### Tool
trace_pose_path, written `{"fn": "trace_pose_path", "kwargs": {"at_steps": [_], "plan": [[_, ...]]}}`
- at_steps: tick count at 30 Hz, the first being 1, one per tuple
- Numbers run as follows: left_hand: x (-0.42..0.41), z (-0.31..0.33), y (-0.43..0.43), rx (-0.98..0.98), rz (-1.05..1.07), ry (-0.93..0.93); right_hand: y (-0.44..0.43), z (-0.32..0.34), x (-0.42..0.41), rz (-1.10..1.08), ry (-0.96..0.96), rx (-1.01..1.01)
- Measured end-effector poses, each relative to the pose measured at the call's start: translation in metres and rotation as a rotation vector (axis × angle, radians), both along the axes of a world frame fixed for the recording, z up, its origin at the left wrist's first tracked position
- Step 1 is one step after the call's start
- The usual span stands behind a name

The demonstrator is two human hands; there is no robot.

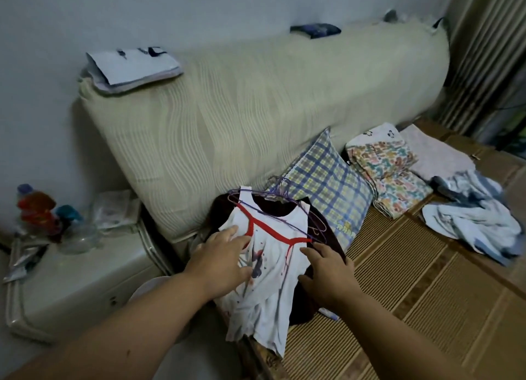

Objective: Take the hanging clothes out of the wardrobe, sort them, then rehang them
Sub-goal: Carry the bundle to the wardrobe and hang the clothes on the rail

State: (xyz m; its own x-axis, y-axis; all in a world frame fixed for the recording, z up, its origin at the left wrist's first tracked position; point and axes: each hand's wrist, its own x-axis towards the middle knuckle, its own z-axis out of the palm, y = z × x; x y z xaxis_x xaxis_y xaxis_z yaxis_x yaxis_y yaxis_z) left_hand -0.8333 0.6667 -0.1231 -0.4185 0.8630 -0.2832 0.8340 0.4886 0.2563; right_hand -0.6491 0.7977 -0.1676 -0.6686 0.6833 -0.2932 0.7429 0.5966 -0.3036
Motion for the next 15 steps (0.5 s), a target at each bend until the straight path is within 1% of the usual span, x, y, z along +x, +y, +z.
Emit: {"fn": "trace_pose_path", "kwargs": {"at_steps": [3, 9, 15], "plan": [[-0.029, -0.021, 0.036, -0.032, -0.007, -0.022, 0.039, -0.019, -0.029, -0.033, 0.002, -0.03], [-0.099, -0.077, 0.128, -0.078, -0.011, -0.055, 0.146, -0.074, -0.094, -0.056, -0.021, -0.094], [-0.135, -0.142, 0.198, -0.156, 0.017, -0.135, 0.226, -0.138, -0.145, -0.061, -0.06, -0.187]]}}
